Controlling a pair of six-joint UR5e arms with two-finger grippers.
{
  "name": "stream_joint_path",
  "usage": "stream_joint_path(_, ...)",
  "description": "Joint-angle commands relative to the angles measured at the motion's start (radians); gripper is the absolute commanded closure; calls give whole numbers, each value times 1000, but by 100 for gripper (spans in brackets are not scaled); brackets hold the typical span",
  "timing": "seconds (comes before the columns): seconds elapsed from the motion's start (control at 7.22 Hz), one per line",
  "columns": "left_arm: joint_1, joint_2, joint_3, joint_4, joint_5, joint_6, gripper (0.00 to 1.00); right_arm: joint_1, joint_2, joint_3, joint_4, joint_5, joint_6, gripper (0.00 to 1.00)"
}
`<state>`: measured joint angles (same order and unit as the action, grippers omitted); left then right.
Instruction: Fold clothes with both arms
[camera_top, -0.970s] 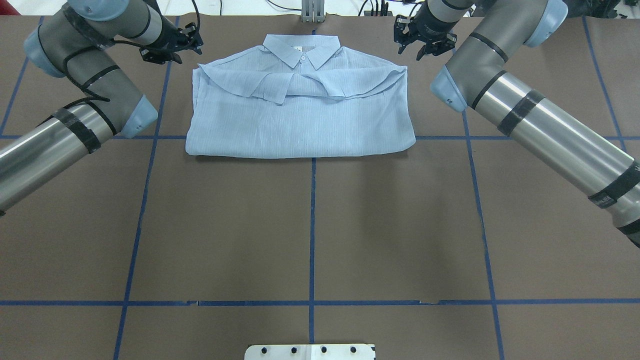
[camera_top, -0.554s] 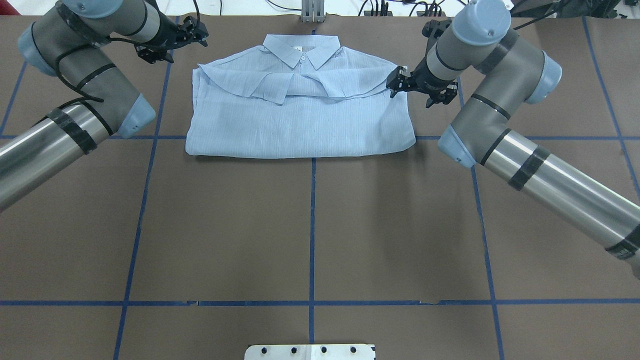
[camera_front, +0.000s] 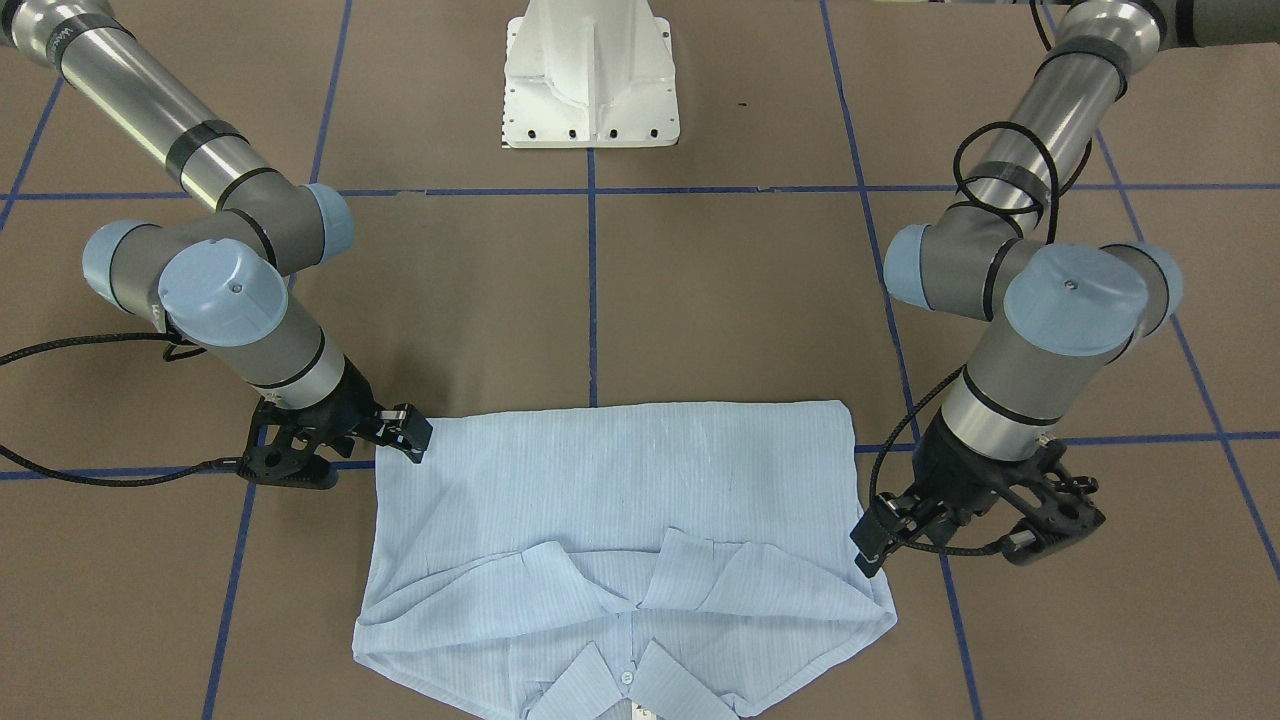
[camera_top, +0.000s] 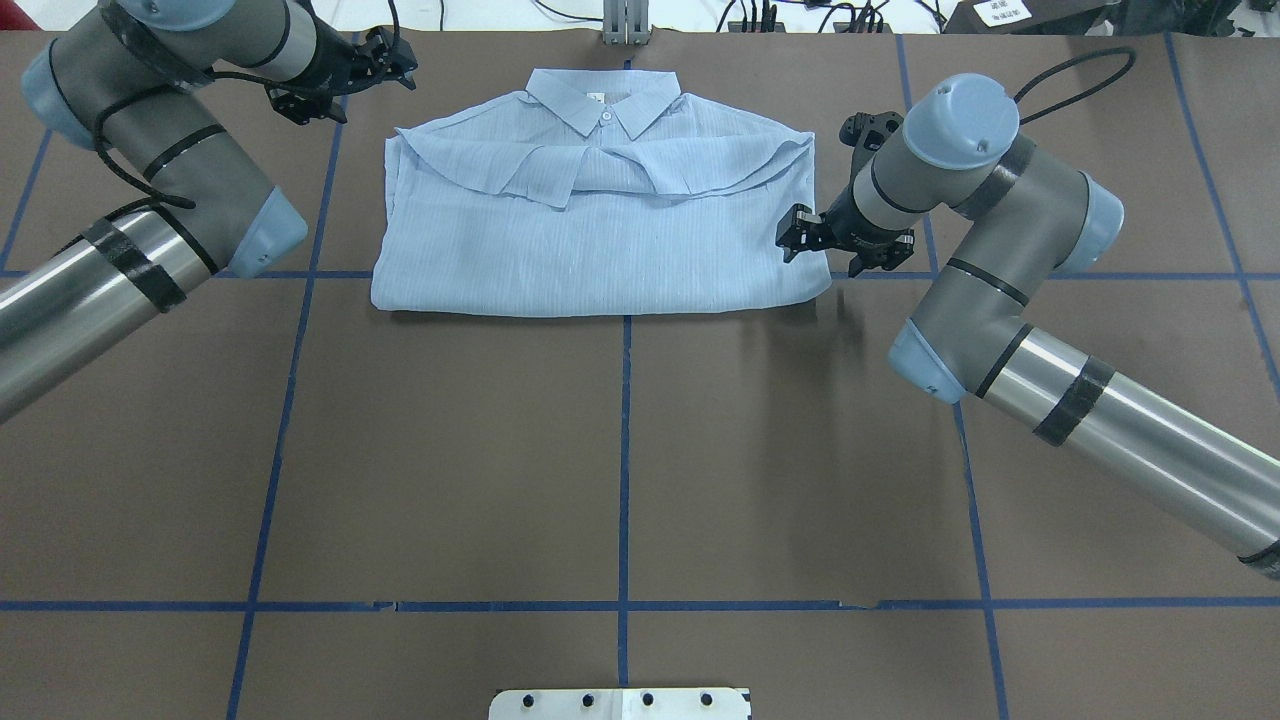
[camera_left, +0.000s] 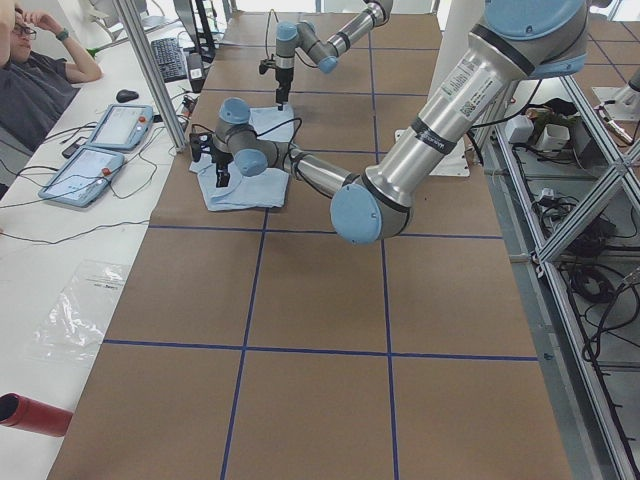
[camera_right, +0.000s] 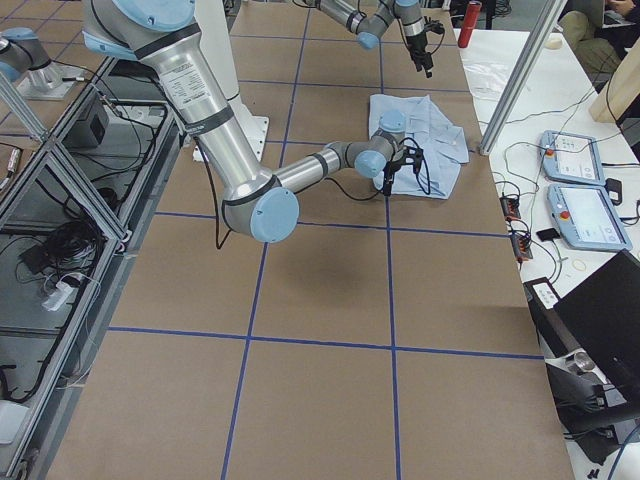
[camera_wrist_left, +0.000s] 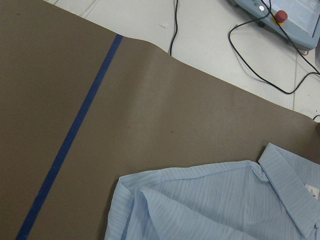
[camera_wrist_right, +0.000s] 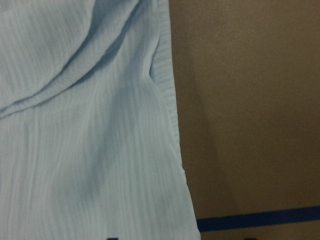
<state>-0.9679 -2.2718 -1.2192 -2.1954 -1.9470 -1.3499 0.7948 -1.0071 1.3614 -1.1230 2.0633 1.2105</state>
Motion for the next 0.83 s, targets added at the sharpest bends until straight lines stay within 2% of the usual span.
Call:
stream_joint_path(0.0,0,6,-3,2,0,0,1,-6,-7,8,-1,12,-15,100)
stream_joint_path(0.28,0,8,-2,2,0,0,4,1,-14,40,0,27,-17,100)
stream_joint_path(0.55,0,17,-3,-1,0,2,6,56,-57,118,2,146,-19,100)
stream_joint_path(0.69,0,34,-25,-3,0,2,6,55,-161,231,3,150,-20,100)
